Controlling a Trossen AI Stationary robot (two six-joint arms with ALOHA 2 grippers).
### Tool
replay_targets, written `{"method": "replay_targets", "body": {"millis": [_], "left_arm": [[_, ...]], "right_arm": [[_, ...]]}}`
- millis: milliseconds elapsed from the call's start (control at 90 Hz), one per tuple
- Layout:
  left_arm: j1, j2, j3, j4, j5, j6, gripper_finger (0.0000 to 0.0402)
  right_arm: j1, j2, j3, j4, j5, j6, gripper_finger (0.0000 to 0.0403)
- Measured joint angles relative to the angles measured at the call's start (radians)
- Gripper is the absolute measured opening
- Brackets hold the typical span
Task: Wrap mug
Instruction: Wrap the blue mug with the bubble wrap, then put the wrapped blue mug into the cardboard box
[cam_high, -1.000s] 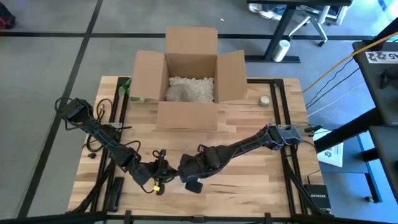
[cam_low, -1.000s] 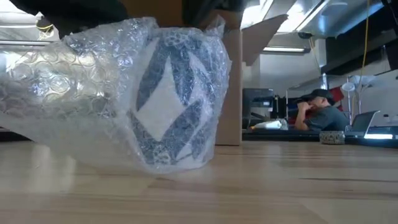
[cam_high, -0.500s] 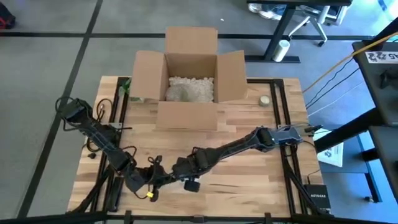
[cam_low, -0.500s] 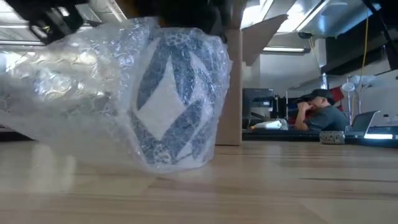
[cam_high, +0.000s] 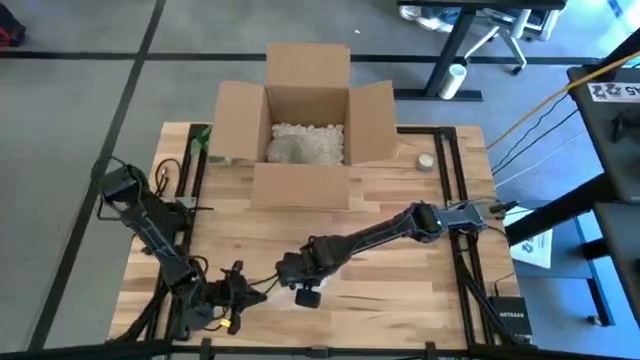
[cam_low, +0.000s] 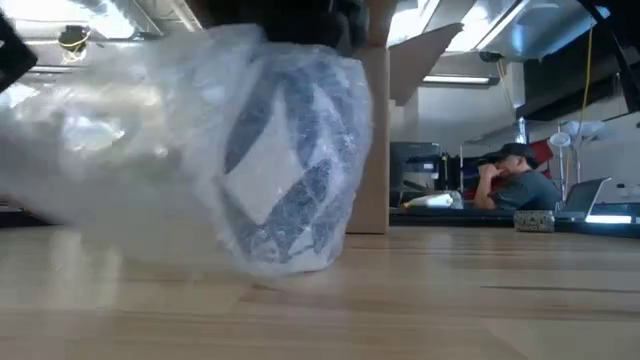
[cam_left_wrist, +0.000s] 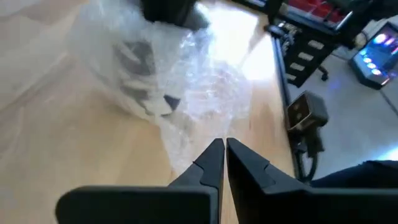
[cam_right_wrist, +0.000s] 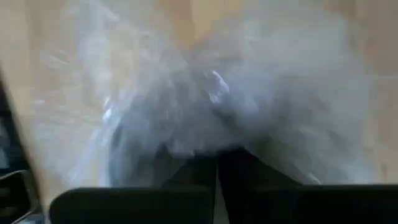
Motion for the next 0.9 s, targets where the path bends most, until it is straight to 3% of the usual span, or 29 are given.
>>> {"method": "replay_targets", "body": {"millis": [522, 622, 756, 900], "left_arm": [[-0.072, 0.040, 0.000, 0.004, -0.104, -0.031, 0.0000], [-0.079, 0.040, 0.000, 0.005, -0.112, -0.031, 0.0000], [-0.079, 0.040, 0.000, 0.003, -0.114, -0.031, 0.0000], [-0.079, 0.040, 0.000, -0.002, -0.114, -0.027, 0.0000]], "right_arm": [[0.043, -0.093, 0.003, 0.002, -0.025, -0.013, 0.0000], [0.056, -0.103, 0.003, 0.012, -0.091, -0.071, 0.0003], [0.061, -0.103, 0.003, 0.017, -0.184, -0.111, 0.0032], [0.058, -0.103, 0.003, 0.024, -0.177, -0.133, 0.0089]]}}
